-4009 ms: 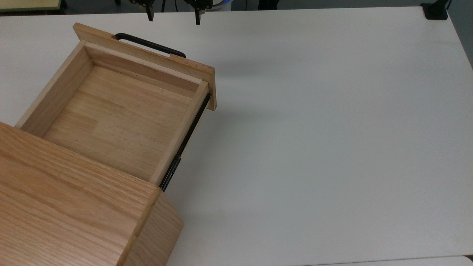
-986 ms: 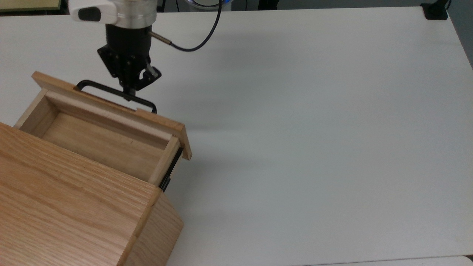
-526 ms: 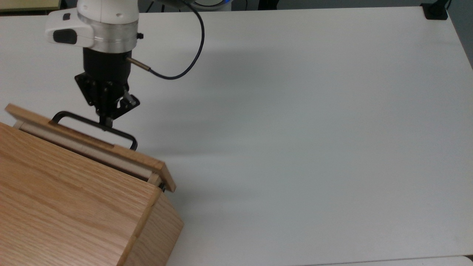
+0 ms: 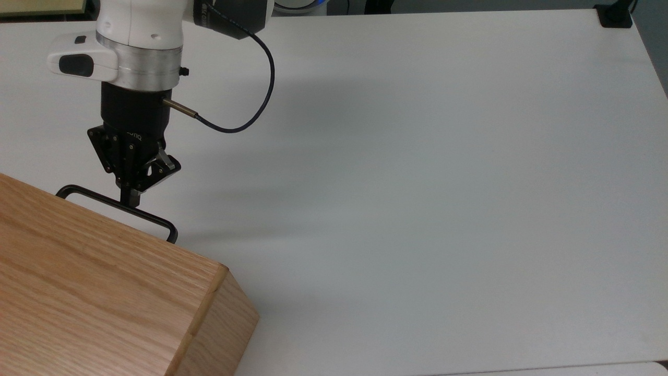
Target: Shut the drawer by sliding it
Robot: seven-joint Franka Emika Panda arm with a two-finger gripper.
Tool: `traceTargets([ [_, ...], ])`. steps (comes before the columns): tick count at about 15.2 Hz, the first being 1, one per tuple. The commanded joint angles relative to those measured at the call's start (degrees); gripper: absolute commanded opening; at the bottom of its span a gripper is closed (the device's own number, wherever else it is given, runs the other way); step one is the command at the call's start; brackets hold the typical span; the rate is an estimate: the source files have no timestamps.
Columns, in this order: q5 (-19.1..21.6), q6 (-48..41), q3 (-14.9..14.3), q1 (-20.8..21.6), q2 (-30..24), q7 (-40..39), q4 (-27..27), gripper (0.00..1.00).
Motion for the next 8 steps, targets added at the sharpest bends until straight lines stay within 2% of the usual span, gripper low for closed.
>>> traceTargets([
  [1,-1.49,-3.42,-0.65,0.57,-3.98,0.06,-1.46,0.00],
  [2,-1.41,-7.80,-0.39,0.74,-5.83,-0.91,-2.52,0.00],
  [5,-0.26,-19.85,4.35,0.57,-13.03,-4.60,-9.01,0.00],
  [6,0.26,-22.76,4.80,0.83,-14.97,-4.61,-10.69,0.00],
  [8,5.68,-29.16,4.72,2.49,-17.70,-4.61,-11.32,0.00],
])
